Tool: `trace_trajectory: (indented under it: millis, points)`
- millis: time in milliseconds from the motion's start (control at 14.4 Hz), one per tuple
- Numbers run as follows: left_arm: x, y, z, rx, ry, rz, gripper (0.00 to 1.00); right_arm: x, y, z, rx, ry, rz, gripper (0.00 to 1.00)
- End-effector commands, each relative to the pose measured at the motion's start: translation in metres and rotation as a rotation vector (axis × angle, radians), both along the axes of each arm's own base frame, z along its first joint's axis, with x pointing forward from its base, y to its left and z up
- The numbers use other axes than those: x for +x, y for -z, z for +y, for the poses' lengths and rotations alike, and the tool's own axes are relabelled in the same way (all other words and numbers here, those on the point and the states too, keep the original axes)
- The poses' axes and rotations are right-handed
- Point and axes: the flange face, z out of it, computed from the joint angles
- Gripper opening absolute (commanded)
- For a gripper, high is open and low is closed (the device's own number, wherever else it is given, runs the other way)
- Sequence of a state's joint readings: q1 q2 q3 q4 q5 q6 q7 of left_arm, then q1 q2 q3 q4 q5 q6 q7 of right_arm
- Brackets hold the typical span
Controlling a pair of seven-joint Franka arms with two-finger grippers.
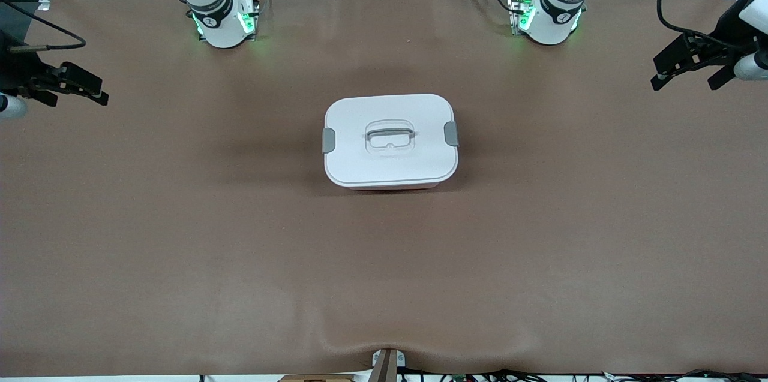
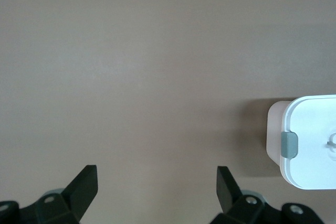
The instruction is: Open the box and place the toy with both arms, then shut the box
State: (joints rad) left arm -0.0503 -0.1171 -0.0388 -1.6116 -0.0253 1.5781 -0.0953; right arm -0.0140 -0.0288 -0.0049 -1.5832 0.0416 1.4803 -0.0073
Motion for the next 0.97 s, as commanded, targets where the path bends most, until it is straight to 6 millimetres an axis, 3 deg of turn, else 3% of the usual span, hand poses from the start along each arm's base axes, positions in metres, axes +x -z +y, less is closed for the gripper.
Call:
trace_trajectory:
  millis: [0, 139, 277, 902]
  points:
    - [0.003, 0.003, 0.003, 0.016, -0.01, 0.001, 1.0, -0.003, -0.003, 0.0, 0.009, 0.017, 0.001, 1.0]
    - [0.003, 0.005, 0.008, 0.016, -0.023, 0.006, 1.0, -0.003, -0.003, -0.001, 0.009, 0.02, 0.002, 1.0]
    - [0.003, 0.003, 0.028, 0.012, -0.042, 0.006, 1.0, -0.003, -0.003, 0.0, 0.009, 0.017, 0.001, 1.0]
    - [0.008, 0.007, 0.021, 0.014, -0.039, 0.014, 1.0, -0.003, -0.002, -0.001, 0.009, 0.02, 0.003, 1.0]
